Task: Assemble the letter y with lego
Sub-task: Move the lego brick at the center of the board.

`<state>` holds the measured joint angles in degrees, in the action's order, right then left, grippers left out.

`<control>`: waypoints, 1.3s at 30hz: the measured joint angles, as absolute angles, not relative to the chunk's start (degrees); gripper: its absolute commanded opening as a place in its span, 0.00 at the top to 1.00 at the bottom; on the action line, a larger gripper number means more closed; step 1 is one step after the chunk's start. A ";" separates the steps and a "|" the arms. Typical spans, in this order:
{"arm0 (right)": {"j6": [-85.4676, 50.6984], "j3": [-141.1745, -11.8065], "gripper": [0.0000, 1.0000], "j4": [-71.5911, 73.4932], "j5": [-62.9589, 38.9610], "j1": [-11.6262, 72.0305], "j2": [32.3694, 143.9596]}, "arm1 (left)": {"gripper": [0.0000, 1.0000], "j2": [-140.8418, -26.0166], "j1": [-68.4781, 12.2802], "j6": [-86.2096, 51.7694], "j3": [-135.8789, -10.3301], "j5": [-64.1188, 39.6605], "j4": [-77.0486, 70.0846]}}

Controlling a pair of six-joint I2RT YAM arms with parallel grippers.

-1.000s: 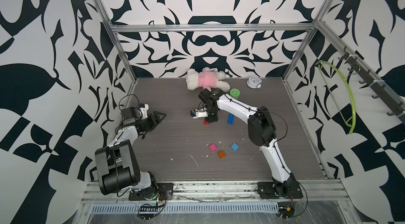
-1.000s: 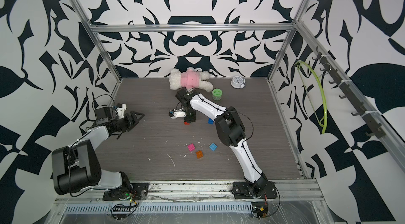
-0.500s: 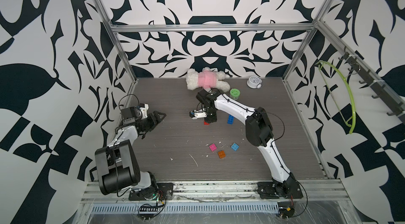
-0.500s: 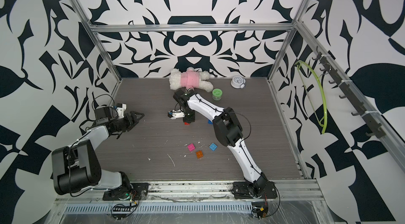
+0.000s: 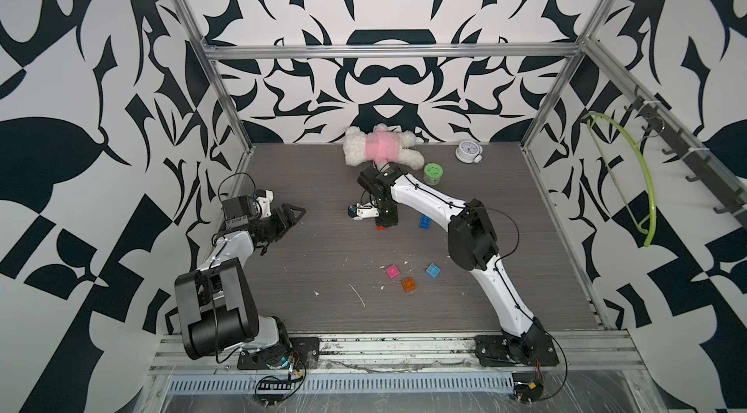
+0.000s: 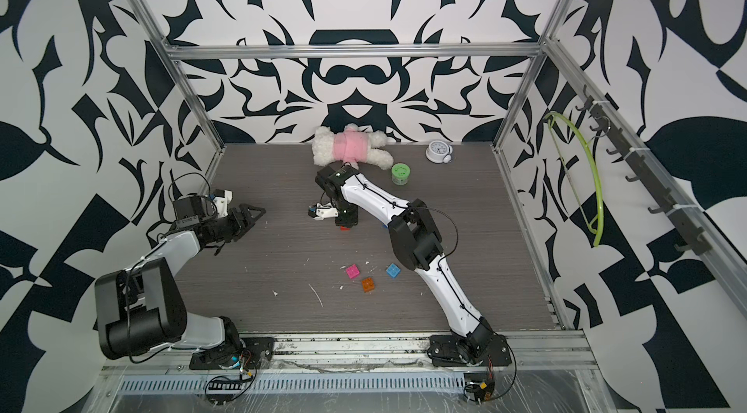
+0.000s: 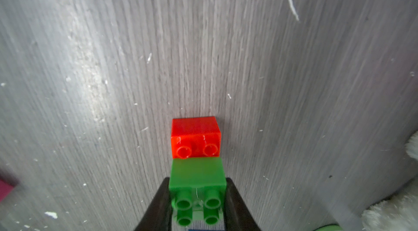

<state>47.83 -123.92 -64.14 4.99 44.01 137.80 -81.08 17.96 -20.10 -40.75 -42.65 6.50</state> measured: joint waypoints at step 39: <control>43.88 -110.89 0.36 -65.60 4.47 42.83 128.42 | 0.22 -80.40 18.00 -20.12 -40.75 -42.37 6.66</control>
